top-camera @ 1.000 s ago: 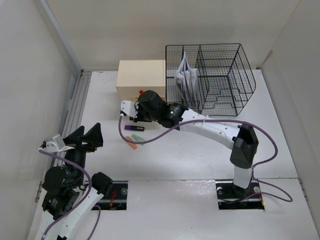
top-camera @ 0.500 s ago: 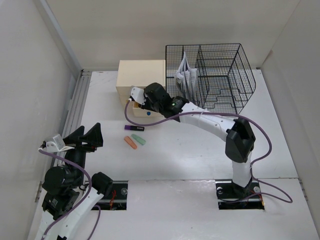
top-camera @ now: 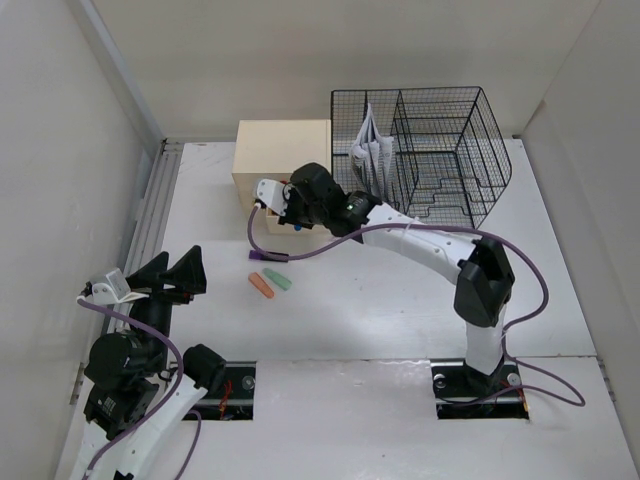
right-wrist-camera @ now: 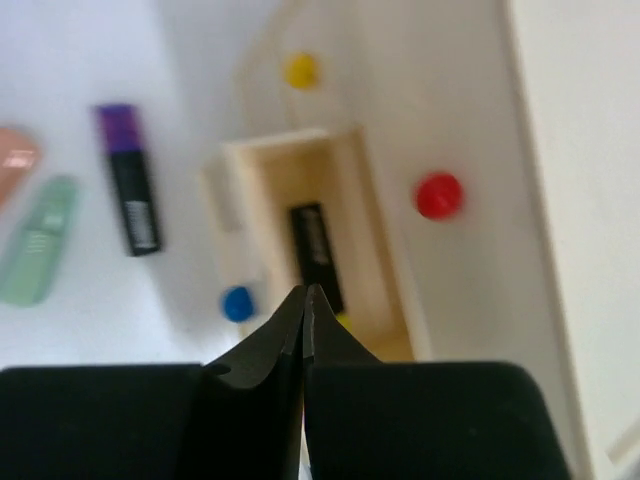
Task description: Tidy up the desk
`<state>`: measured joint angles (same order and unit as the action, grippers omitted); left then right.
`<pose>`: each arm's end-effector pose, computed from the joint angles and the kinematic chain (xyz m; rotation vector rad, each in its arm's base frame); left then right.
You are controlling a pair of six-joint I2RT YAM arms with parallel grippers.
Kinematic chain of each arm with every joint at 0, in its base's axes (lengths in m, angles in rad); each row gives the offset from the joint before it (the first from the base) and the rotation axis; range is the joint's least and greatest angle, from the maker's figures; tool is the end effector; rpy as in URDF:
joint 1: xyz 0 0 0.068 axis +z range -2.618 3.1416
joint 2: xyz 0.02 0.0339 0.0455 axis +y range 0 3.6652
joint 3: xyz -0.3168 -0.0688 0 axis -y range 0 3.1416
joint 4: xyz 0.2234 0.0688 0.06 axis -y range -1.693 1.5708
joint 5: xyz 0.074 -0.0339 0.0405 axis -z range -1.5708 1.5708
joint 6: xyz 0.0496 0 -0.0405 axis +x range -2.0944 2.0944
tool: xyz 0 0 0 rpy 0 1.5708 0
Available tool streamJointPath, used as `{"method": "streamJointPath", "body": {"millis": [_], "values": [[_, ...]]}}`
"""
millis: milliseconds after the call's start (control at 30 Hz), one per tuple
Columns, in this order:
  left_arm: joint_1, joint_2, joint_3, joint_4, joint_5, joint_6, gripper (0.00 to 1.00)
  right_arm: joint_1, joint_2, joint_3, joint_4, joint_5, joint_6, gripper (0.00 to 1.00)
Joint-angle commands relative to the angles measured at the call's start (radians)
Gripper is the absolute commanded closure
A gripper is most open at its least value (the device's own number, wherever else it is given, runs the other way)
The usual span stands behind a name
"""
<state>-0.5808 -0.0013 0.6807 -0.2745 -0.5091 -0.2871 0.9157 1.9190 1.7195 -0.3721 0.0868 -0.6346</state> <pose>-0.0315 0.0496 0.3470 -0.2804 1.1979 -0.4614 0.2853 0.3643 0.3591 -1.4615 1.5643 0.0716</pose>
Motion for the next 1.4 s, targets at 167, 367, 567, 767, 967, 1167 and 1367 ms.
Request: {"method": "streamJointPath", "body": {"millis": [167,367,567,767,967,1167,1367], "values": [[0.002,-0.094,0.008,0.026,-0.008,-0.001,0.23,0.066,0.076,0.158,-0.185,-0.409,-0.059,0.95],[0.002,-0.103,0.008,0.017,-0.008,-0.010,0.23,0.101,0.207,0.215,-0.133,-0.260,-0.008,0.77],[0.002,-0.144,0.008,0.017,-0.008,-0.011,0.23,0.101,0.350,0.379,-0.165,-0.171,0.036,0.70],[0.002,-0.183,0.008,0.063,0.067,0.012,0.18,0.120,0.452,0.465,-0.183,-0.111,0.046,0.65],[0.013,-0.183,-0.003,0.084,0.141,0.043,0.14,0.120,0.518,0.528,-0.231,-0.122,0.056,0.61],[0.033,-0.183,-0.012,0.093,0.162,0.052,0.13,0.120,0.540,0.528,-0.251,-0.157,0.056,0.58],[0.033,-0.183,-0.012,0.093,0.162,0.052,0.13,0.120,0.560,0.519,-0.260,-0.180,0.056,0.55]]}}
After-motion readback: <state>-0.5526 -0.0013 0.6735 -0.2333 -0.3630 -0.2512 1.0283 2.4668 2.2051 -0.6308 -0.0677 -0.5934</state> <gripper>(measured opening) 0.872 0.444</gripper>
